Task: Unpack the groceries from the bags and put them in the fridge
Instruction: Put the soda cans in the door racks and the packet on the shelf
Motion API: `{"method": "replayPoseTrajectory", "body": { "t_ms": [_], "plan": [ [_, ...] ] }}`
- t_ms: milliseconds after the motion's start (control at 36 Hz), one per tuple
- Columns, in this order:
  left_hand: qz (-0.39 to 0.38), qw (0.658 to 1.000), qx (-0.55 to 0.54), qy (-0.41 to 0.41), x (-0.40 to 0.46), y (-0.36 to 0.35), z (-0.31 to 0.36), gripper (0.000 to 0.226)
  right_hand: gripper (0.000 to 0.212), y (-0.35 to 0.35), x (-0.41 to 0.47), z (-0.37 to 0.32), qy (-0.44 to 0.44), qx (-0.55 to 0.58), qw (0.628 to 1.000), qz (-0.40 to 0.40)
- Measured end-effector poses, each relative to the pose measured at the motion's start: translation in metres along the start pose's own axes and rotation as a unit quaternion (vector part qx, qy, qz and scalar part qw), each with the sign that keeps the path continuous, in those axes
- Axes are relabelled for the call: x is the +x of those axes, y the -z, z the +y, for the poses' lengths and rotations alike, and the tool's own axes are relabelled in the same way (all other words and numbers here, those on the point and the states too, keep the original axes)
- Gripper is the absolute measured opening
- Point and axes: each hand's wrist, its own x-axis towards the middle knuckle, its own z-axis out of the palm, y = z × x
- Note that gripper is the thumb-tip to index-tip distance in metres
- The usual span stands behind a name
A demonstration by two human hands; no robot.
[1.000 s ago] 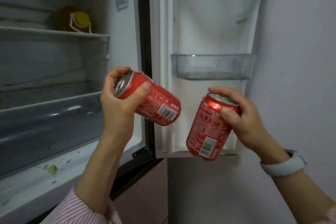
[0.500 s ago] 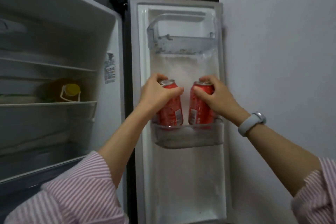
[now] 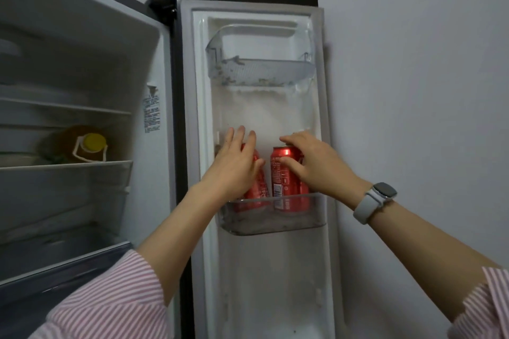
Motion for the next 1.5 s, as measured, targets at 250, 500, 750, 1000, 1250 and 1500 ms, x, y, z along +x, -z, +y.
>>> {"method": "replayPoseTrajectory", "body": {
  "t_ms": [250, 500, 750, 1000, 1250, 1500],
  "plan": [
    [0.098, 0.992, -0.073, -0.019, -0.019, 0.006, 0.002, 0.055, 0.043, -0.002, 0.009, -0.019, -0.083, 0.022, 0.994, -0.072],
    [0.16, 0.972, -0.169, -0.019, -0.063, -0.004, -0.007, 0.047, 0.061, -0.006, -0.024, -0.035, -0.079, 0.036, 0.995, -0.055],
    [0.145, 0.981, -0.112, 0.057, -0.131, 0.009, 0.002, 0.052, 0.053, -0.001, -0.083, -0.059, -0.063, 0.039, 0.996, 0.05],
    [0.07, 0.973, -0.001, 0.219, -0.338, -0.016, 0.031, 0.042, 0.041, -0.038, -0.262, -0.141, -0.067, 0.268, 0.959, -0.06],
    [-0.101, 0.885, 0.152, 0.428, -0.66, 0.029, 0.122, 0.037, 0.052, -0.033, -0.476, -0.296, -0.013, 0.319, 0.836, -0.445],
    [-0.122, 0.663, 0.264, 0.69, -0.897, 0.205, 0.245, 0.027, 0.036, 0.054, -0.594, -0.509, 0.278, 0.355, 0.714, -0.536]
  ]
}}
